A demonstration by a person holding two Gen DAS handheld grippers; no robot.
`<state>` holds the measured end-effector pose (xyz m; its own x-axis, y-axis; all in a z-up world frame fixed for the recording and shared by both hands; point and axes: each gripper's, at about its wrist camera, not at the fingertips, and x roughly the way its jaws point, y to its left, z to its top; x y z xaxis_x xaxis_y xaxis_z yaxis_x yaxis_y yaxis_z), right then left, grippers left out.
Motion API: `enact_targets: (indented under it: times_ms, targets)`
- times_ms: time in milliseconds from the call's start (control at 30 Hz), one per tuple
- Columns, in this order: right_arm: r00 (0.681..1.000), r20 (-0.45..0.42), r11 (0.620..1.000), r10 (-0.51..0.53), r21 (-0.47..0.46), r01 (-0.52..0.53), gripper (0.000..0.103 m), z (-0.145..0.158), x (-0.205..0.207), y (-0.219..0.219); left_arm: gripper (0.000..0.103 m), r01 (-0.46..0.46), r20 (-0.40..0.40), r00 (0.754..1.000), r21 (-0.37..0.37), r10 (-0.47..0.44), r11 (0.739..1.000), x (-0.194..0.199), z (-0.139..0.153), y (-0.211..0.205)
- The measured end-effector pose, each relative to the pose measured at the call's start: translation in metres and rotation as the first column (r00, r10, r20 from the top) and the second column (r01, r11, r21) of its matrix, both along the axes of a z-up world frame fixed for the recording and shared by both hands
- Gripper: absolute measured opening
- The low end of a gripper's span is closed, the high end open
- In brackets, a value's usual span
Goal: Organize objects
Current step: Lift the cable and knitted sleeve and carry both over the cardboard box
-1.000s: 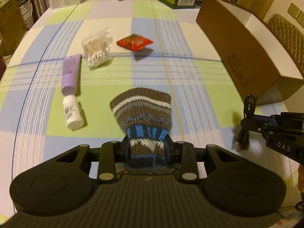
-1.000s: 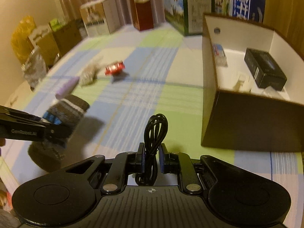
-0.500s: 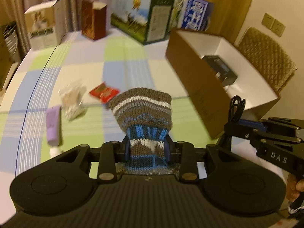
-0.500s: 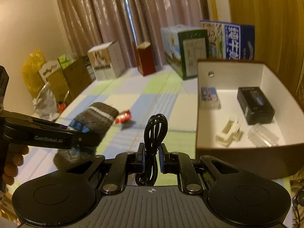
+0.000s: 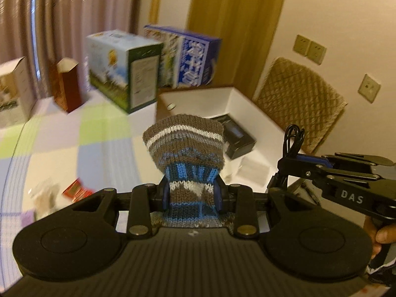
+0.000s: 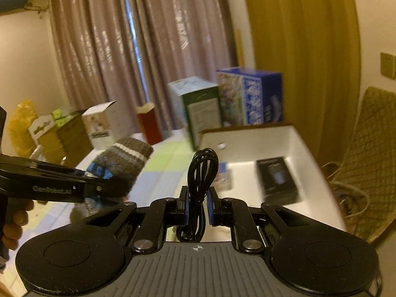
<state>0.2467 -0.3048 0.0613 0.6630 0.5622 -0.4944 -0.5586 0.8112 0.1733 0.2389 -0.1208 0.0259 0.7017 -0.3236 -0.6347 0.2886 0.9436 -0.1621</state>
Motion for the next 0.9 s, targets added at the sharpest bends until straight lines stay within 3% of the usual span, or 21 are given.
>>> enact_targets:
  times_ms: [167, 400, 900]
  targets:
    - [0.999, 0.028, 0.999, -0.031, -0.04, 0.032, 0.011, 0.003, 0.026, -0.023, 0.028, 0.046, 0.031, 0.998, -0.011, -0.045, 0.999, 0.02, 0.01, -0.032]
    - [0.999, -0.017, 0.996, -0.039, -0.076, 0.038, 0.011, -0.01, 0.056, -0.046, 0.028, 0.078, 0.021, 0.997, -0.018, -0.078, 0.997, 0.05, 0.008, -0.074]
    - [0.99, -0.144, 0.994, 0.007, -0.106, -0.022, 0.011, -0.046, 0.099, -0.072, 0.028, 0.047, -0.106, 0.994, 0.05, -0.041, 0.998, 0.095, -0.053, -0.132]
